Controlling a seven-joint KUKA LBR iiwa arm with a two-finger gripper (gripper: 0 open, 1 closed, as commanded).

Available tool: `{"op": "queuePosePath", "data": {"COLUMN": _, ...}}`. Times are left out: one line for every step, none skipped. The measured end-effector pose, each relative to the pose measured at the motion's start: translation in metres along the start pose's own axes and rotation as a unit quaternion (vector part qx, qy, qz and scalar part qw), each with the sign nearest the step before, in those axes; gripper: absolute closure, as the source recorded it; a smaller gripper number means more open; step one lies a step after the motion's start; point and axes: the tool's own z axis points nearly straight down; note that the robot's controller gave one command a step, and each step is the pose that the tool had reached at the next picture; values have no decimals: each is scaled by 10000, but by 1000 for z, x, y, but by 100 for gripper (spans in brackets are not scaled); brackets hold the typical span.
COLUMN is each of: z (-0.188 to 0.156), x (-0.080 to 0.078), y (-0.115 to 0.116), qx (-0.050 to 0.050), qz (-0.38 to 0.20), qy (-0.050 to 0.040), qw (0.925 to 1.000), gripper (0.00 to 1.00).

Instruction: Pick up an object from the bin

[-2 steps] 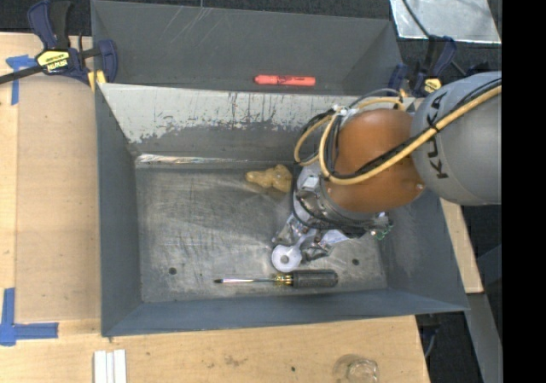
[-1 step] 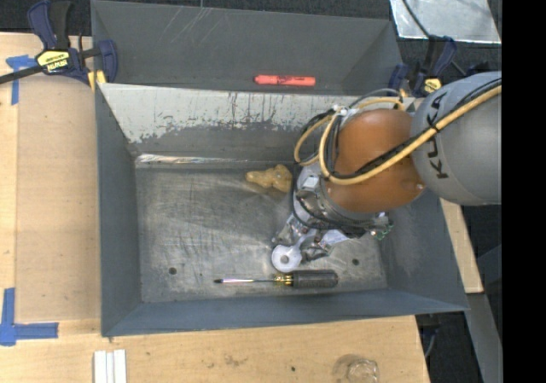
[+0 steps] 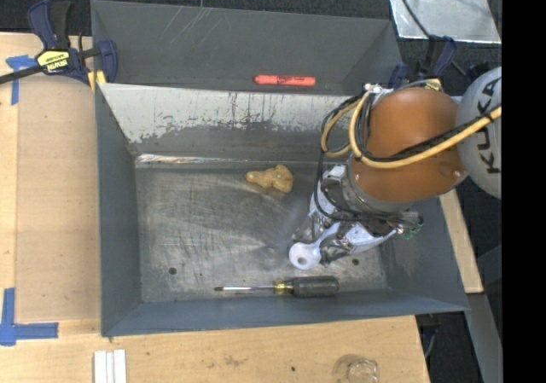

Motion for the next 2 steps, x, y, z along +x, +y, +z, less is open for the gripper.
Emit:
{"op": "queuePosePath", "data": {"z": 0, "x": 0, "y": 0, "qx": -1, "qz": 3, "qy": 0, "qw": 10000, "gripper": 100}}
{"op": "queuePosePath", "data": {"z": -41, "x": 3, "y": 1, "qx": -26, "qz": 254, "qy": 24, "qw": 9997, "gripper": 100}}
